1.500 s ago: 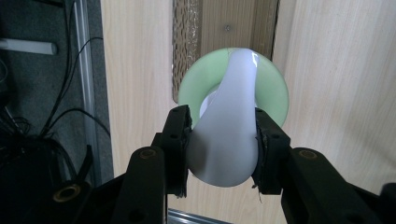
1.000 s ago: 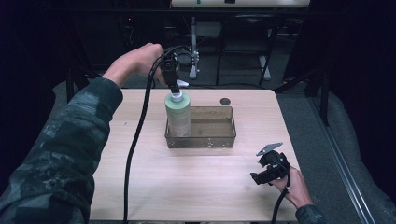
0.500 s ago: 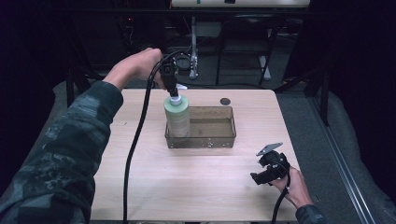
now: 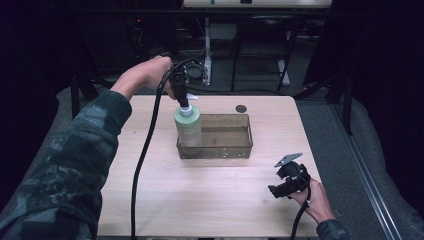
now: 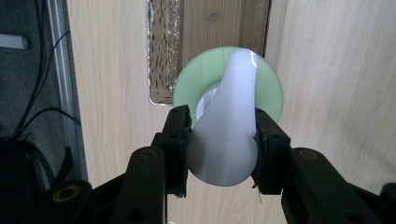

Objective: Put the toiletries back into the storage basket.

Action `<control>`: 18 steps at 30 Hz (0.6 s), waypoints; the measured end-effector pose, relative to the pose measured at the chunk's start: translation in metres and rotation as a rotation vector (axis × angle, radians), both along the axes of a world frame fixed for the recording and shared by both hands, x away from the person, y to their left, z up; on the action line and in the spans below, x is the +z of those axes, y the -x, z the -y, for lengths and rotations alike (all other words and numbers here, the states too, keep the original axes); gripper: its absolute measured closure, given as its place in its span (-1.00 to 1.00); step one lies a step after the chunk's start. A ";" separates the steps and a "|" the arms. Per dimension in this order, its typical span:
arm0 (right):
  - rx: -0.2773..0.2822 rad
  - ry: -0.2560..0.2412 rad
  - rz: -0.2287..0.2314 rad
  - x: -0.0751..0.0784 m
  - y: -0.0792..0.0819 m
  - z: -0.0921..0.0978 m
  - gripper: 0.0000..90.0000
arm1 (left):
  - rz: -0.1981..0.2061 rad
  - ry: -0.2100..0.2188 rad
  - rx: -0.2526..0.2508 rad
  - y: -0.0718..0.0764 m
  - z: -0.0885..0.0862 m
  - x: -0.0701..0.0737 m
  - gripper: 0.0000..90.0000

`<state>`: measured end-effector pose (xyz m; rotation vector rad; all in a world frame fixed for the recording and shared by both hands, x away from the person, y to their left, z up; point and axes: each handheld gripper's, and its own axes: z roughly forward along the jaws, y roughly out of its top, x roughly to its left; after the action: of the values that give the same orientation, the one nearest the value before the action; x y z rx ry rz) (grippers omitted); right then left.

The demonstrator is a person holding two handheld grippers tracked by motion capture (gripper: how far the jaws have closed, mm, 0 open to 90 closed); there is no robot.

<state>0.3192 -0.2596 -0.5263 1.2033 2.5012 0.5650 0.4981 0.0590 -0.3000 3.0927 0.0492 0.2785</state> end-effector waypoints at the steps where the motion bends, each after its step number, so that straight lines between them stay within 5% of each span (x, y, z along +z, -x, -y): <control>1: -0.001 0.001 -0.001 0.000 0.000 0.000 -0.73 | -0.003 -0.005 -0.002 0.000 0.000 0.000 0.39; 18: 0.001 0.004 -0.002 0.000 0.000 0.000 -0.73 | -0.034 -0.044 0.009 -0.003 0.001 -0.011 0.39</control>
<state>0.3192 -0.2594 -0.5267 1.2018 2.5036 0.5591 0.5011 0.0585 -0.3113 3.1420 0.0586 0.2309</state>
